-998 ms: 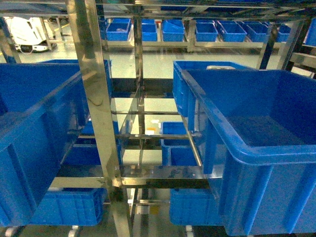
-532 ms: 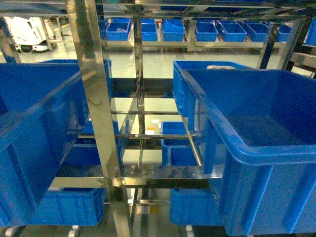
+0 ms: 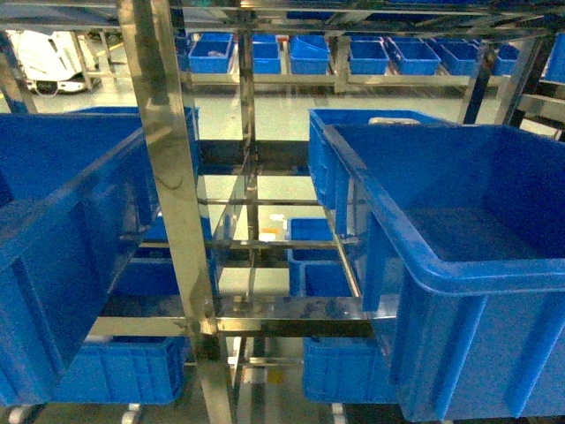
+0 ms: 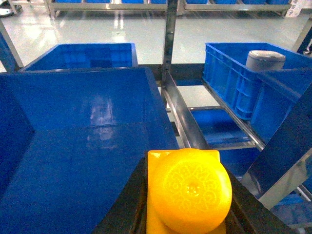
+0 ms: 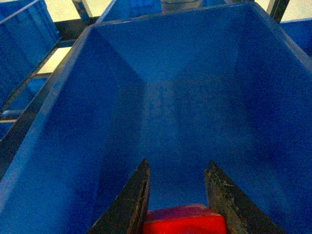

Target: Sort and place red and yellow blocks in left bins

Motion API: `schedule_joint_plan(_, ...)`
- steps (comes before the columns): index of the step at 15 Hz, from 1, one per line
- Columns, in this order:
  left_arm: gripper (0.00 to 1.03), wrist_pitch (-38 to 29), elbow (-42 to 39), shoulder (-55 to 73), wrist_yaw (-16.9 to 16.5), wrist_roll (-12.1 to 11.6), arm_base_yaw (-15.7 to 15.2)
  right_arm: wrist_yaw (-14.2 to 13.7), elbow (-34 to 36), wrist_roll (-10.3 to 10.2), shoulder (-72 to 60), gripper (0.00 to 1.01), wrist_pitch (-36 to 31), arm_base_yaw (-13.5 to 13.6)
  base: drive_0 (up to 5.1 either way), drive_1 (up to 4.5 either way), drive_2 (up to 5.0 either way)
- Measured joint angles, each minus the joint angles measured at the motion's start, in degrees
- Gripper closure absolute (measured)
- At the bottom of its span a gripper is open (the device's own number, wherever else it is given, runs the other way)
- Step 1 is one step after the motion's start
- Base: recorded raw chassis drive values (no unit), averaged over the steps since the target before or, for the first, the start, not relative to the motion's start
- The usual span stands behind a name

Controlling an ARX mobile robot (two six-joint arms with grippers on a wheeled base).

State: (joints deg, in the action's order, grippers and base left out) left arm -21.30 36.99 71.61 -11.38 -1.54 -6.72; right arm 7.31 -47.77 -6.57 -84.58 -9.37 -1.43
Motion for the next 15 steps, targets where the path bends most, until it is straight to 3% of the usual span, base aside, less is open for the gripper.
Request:
schedule_joint_plan(7,0.76,0.02,0.0,0.0,0.0,0.0,-0.02,-3.21,-5.27,6.08,-13.68,0.73,-7.02,1.81,0.0,0.0,0.0)
schedule_joint_plan(11,0.76,0.0,0.0,0.0,0.02,0.0,-0.02,-4.96,-12.92,9.27,-22.69,0.73,-5.73,1.73,0.0,0.0,0.0)
schedule_joint_plan(14,0.76,0.0,0.0,0.0,0.02,0.0,-0.02,-5.38,-18.64,9.99,-28.11,0.73,-4.61,1.51,0.0,0.0,0.0)
schedule_joint_plan(15,0.76,-0.02,0.0,0.0,0.0,0.0,-0.02,-6.86,-21.44,10.86,-31.87,0.73,-3.91,1.79,0.0,0.0,0.0)
